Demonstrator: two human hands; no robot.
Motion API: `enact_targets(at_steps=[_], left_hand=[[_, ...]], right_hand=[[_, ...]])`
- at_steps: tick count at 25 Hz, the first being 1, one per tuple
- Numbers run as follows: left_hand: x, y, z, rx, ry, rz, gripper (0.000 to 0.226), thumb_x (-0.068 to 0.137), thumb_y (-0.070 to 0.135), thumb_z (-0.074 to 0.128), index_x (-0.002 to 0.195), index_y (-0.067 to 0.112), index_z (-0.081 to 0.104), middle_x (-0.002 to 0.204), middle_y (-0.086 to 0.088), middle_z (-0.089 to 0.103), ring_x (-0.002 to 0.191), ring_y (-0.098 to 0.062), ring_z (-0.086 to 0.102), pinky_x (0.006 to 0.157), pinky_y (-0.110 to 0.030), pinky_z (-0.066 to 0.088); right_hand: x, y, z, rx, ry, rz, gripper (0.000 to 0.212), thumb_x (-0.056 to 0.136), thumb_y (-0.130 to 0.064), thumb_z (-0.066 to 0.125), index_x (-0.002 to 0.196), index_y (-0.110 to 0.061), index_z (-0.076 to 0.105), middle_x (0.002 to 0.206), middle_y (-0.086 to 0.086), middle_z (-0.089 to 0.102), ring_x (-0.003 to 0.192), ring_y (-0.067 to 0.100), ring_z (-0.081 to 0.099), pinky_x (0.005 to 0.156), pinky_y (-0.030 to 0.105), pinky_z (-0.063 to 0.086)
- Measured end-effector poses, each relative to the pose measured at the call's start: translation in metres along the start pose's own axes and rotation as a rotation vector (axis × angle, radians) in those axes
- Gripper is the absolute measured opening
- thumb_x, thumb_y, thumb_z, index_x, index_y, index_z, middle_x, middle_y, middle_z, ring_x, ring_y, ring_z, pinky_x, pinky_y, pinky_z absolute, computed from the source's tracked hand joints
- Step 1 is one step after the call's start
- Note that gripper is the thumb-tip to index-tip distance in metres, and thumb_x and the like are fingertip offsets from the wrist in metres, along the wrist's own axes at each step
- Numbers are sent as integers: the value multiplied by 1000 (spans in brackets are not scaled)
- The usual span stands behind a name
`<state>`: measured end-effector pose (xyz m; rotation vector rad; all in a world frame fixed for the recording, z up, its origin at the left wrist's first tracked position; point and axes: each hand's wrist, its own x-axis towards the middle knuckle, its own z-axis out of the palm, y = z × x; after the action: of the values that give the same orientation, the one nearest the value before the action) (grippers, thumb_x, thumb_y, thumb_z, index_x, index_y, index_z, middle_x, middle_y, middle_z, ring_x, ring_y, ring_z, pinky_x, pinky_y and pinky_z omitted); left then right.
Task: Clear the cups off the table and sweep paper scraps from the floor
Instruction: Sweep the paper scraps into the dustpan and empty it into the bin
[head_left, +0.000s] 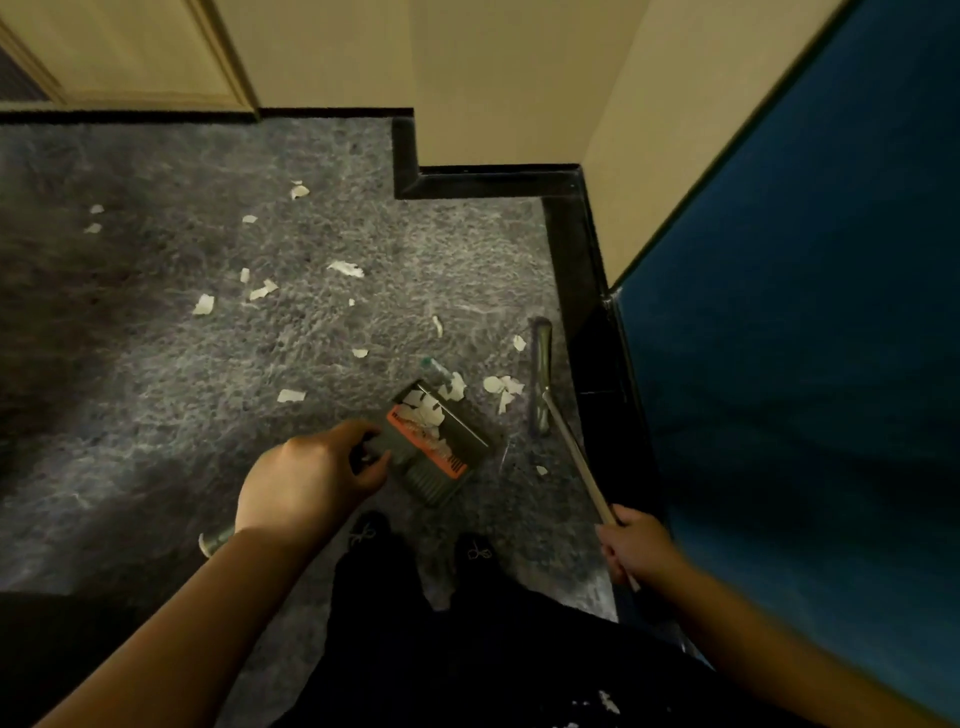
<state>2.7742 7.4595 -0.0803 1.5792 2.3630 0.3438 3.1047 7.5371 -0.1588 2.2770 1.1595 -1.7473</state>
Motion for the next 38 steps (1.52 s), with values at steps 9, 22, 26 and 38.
enact_targets(at_steps=[9,22,26,38], left_hand=[[50,-43,-26,27,-131,231,33,79,46,73,109,33,68,87,9,74,75,-18,70,54,-26,51],[87,-92,-31,149,-230,321,30,76,54,68,103,42,63,79,16,72,69,-15,68,54,-27,53],[94,-101,-36,158,-210,296,32,76,57,67,104,42,63,79,15,72,71,-16,69,55,-26,51],[112,-100,-48,70,-179,195,30,78,52,70,106,40,66,83,14,73,70,-14,69,55,-25,52]], right_hand=[[-15,16,69,377,54,246,21,97,0,43,79,-8,50,56,10,38,44,17,33,40,21,26],[3,-44,141,513,-77,245,18,101,-7,40,84,-8,47,59,6,38,45,14,33,37,21,30],[-2,-86,164,504,-95,174,13,102,-6,38,94,-8,48,60,7,37,43,12,31,33,15,27],[14,-98,91,312,77,117,9,98,-1,44,90,-2,47,57,11,39,47,19,35,47,30,28]])
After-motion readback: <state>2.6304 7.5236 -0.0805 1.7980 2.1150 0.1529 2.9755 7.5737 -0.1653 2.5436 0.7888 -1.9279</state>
